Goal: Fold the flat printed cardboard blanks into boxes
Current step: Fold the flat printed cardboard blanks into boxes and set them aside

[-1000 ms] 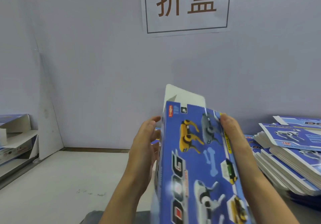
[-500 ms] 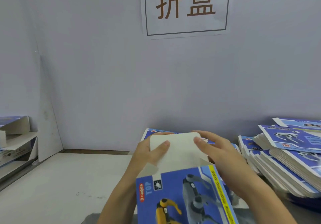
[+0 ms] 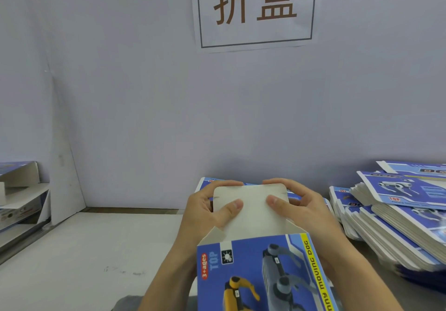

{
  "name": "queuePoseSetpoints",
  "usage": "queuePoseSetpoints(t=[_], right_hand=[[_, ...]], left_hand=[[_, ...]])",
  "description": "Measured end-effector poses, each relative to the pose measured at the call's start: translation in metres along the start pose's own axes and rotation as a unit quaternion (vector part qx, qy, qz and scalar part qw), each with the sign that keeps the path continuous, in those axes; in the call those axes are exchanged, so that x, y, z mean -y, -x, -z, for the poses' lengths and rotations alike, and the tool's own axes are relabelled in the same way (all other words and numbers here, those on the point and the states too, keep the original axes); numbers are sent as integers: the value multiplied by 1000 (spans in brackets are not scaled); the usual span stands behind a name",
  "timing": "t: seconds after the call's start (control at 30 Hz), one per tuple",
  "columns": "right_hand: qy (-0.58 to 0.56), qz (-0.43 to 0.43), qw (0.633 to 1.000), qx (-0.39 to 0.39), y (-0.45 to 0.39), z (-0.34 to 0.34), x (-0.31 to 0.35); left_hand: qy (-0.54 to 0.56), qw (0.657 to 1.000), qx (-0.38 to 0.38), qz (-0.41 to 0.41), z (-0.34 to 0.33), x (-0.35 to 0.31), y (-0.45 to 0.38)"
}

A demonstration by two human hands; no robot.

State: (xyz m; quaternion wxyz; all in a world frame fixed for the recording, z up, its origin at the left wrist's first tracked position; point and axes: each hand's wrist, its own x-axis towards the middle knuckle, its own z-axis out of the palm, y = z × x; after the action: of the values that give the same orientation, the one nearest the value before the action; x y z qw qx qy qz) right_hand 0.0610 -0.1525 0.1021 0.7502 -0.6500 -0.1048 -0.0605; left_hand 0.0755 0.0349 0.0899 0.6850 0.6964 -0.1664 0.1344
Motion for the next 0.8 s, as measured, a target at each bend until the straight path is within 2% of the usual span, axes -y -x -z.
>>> queuePoseSetpoints(t=[0.23,0.37,0.47,0.53,0.6,0.67,0.73,0.8], right_hand=[[-15,-6,1000,-3,-4,3,-6],[-34,-6,999,-10,-5,10,-5],[-54,38,992,-109,-7,22,-3],[-93,61,976,-187,-7,35,-2],[-133,86,950,-269,-5,46,1],[-160,120,921,-333,-2,53,3],[-185,144,904,-357,-3,54,2],[-193,156,895,-372,-6,53,1]], left_hand=[[-27,999,37,-15,2,9,-6],[37,997,61,35,0,3,-3],[126,986,68,87,-1,-5,5],[168,973,109,117,6,-13,11],[123,974,139,128,9,-18,9],[48,979,137,141,9,-15,2],[61,973,144,167,16,-9,2],[96,957,204,183,25,-8,10]])
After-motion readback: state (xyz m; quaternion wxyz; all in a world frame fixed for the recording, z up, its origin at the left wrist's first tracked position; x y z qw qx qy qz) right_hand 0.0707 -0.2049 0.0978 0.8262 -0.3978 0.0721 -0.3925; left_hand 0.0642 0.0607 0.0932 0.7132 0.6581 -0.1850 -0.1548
